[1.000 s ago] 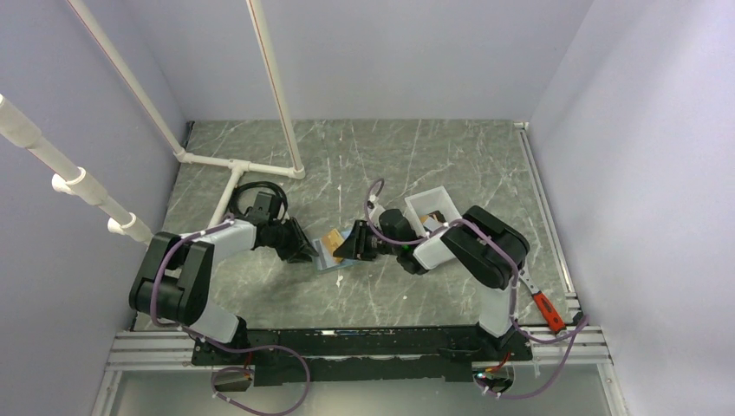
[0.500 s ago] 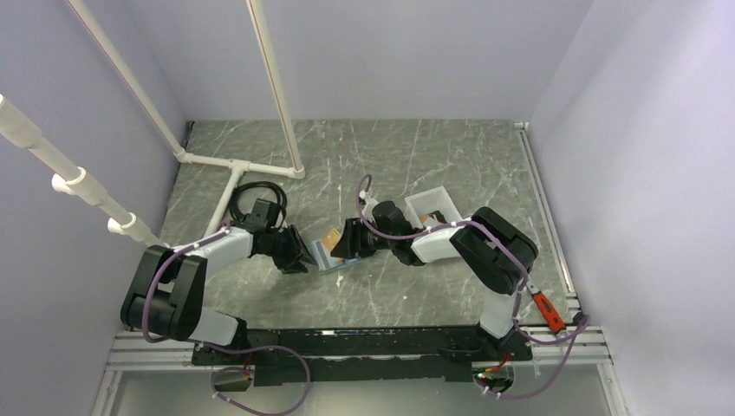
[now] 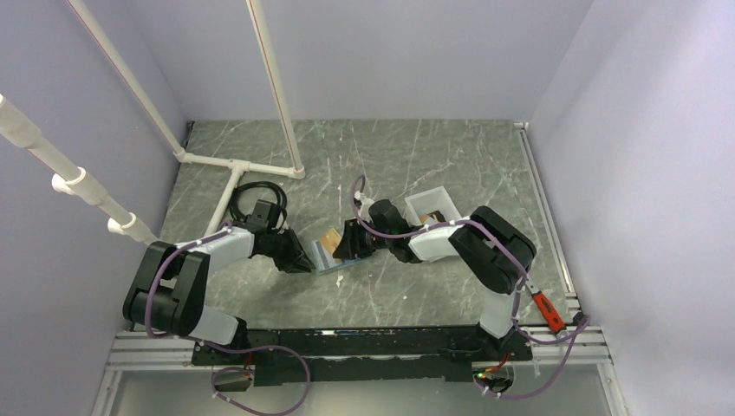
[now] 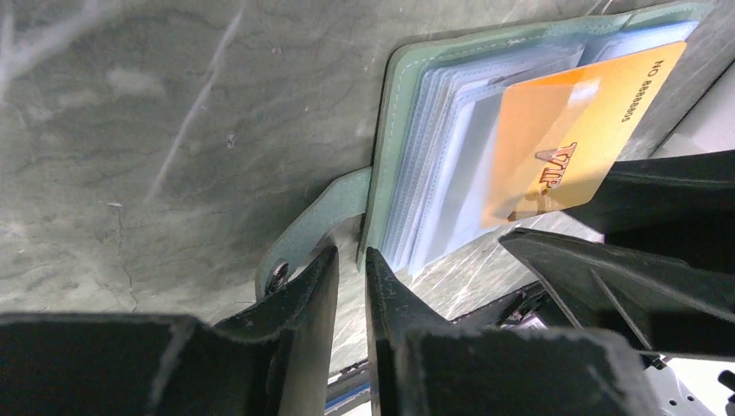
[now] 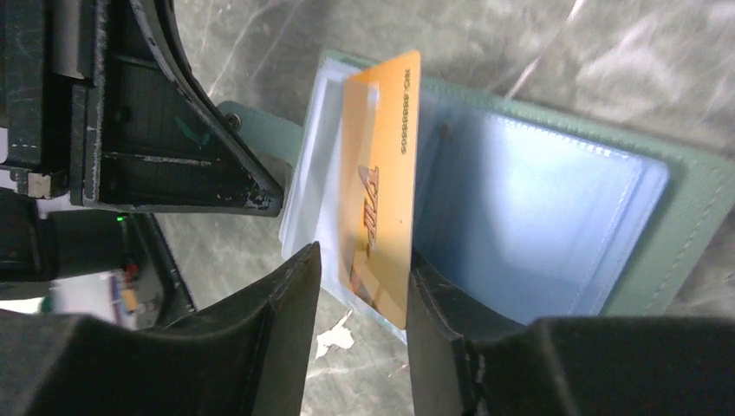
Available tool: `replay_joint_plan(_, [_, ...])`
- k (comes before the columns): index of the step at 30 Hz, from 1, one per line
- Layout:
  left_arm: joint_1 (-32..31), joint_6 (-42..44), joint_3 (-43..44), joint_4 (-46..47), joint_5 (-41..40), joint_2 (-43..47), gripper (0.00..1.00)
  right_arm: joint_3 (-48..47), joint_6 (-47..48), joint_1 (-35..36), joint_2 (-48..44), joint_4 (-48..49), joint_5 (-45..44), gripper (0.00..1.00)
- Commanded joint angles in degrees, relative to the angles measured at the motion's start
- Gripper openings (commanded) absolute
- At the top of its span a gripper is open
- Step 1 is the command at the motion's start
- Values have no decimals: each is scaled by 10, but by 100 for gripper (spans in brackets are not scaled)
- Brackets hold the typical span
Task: Put the credit cards into the card holder
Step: Insert the credit card into the card holder.
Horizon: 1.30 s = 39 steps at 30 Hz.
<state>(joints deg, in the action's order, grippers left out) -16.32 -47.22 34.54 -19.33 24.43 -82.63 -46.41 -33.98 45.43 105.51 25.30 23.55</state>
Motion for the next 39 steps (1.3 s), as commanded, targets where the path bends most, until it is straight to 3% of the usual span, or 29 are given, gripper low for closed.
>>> replay_joint_plan(1, [-2,6,-10,13,-4,-4,23,21,-94,8,41,9,47,35])
replay_joint_plan(4, [-2,-4,-19,26,0,0,22,22,-158,8,61,52,90,28])
replay_joint_plan(9, [-3,-22,-34,47,7,8,21,43,-213,8,54,101,103,32])
replay_joint_plan(15, [-3,-15,-38,27,-11,26,21,12,-87,8,-14,-88,14,60])
replay_joint_plan(18, [-3,-13,-39,24,-13,29,21,-10,-31,8,-37,-167,-24,64])
replay_joint_plan(24, [-3,-10,-37,33,-6,21,21,-31,17,12,-30,-210,-41,70])
replay_joint_plan(25, [-3,-9,-36,33,-5,20,21,-36,25,14,-29,-216,-47,76])
replay_joint_plan(27, [-3,-6,-35,30,-1,21,21,-45,39,19,-29,-232,-58,98])
replay_joint_plan(28, [-3,-5,-34,30,2,21,21,-46,45,21,-30,-237,-63,99])
replay_joint_plan(39, [-3,-3,-35,37,14,21,21,-35,58,36,-48,-238,-49,85])
